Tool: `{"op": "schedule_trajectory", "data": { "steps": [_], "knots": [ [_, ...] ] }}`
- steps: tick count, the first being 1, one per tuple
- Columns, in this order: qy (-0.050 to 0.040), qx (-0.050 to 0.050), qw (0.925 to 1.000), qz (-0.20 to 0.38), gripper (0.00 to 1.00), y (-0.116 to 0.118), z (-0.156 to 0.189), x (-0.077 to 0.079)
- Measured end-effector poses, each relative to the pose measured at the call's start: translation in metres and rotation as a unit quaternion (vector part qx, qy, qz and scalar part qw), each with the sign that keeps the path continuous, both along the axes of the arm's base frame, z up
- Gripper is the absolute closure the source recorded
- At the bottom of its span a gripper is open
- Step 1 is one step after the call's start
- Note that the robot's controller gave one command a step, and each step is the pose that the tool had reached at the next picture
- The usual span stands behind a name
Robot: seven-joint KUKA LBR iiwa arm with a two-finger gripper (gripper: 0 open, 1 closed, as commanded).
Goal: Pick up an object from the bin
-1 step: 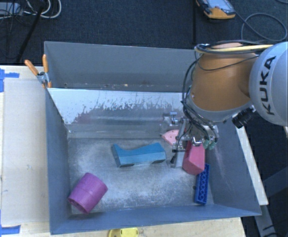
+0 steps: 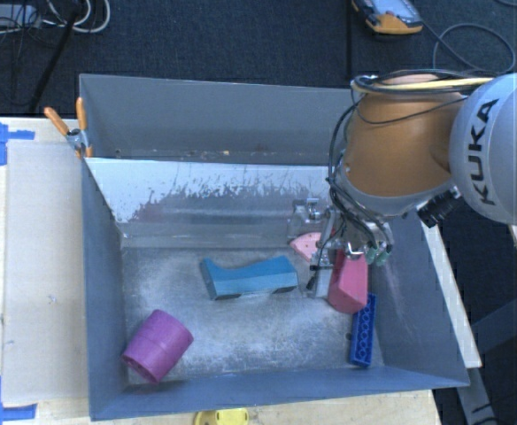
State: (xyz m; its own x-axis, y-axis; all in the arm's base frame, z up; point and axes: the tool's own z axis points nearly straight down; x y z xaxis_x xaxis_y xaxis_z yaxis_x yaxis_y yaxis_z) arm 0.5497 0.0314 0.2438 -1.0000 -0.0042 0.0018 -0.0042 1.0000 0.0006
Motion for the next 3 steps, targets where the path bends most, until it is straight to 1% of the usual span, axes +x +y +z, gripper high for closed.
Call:
{"op": "schedule_trajectory", "data": {
  "steps": [1, 2, 3],
  "knots": [
    [-0.0015, 0.0, 0.9996, -0.027, 0.0, -0.003, -0.005, 0.019],
    [-0.0015, 0.0, 0.9998, -0.02, 0.0, -0.01, -0.019, 0.041],
    [-0.0015, 0.0, 0.9968, 0.08, 0.0, 0.004, -0.049, 0.047]
  ]
}}
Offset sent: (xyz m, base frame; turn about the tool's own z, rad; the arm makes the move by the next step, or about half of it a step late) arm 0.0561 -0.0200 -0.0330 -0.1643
